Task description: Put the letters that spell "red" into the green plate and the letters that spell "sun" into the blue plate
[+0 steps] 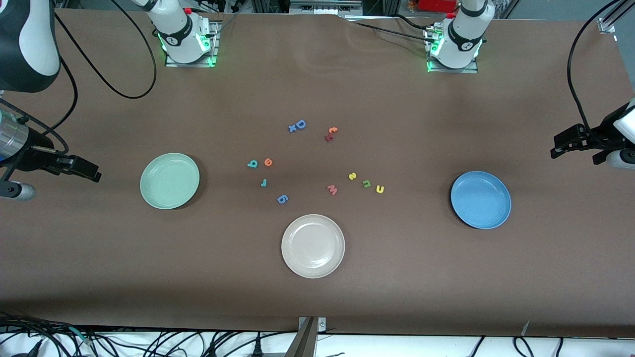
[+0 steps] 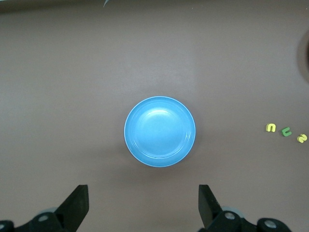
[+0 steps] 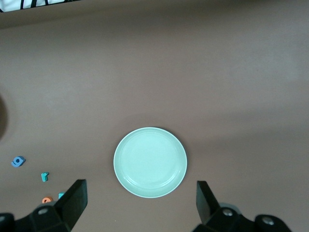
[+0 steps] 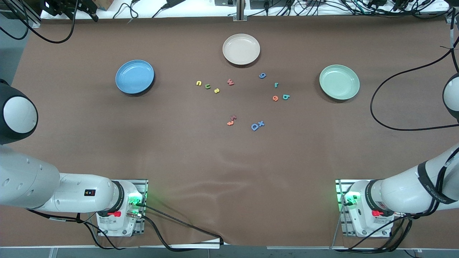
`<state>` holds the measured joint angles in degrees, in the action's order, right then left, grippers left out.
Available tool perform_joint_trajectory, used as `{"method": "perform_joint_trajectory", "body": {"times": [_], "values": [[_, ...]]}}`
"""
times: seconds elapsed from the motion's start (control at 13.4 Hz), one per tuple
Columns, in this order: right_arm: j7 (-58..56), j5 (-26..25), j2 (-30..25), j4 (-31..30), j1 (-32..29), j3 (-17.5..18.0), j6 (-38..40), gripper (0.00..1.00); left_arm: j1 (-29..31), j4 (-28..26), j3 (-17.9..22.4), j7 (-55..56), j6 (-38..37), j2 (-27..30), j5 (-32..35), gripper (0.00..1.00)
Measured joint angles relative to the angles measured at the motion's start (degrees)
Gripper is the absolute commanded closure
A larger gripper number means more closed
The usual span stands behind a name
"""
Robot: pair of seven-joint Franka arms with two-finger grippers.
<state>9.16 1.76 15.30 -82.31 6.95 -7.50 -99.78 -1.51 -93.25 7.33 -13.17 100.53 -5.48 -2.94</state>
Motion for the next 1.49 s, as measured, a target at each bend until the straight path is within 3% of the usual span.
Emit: {"method": "perform_joint_trajectory", "body": {"times": [0.67,1.04,1.49], "values": [[5.4,-1.4,0.0,0.4,1.3,0.1,-0.1,0.0,0.0,0.3,-0.1,0.0,0.0,0.0,0.0,0.0],[5.8,-1.7,-0.1,1.8,0.7,-2.9,-4.5,0.0,0.0,0.3,-0.1,0.0,0.0,0.0,0.0,0.0],[6.1,-1.6,1.9,0.6,3.0,-1.3,-5.0,0.0,0.0,0.3,-0.1,0.0,0.0,0.0,0.0,0.0]]}}
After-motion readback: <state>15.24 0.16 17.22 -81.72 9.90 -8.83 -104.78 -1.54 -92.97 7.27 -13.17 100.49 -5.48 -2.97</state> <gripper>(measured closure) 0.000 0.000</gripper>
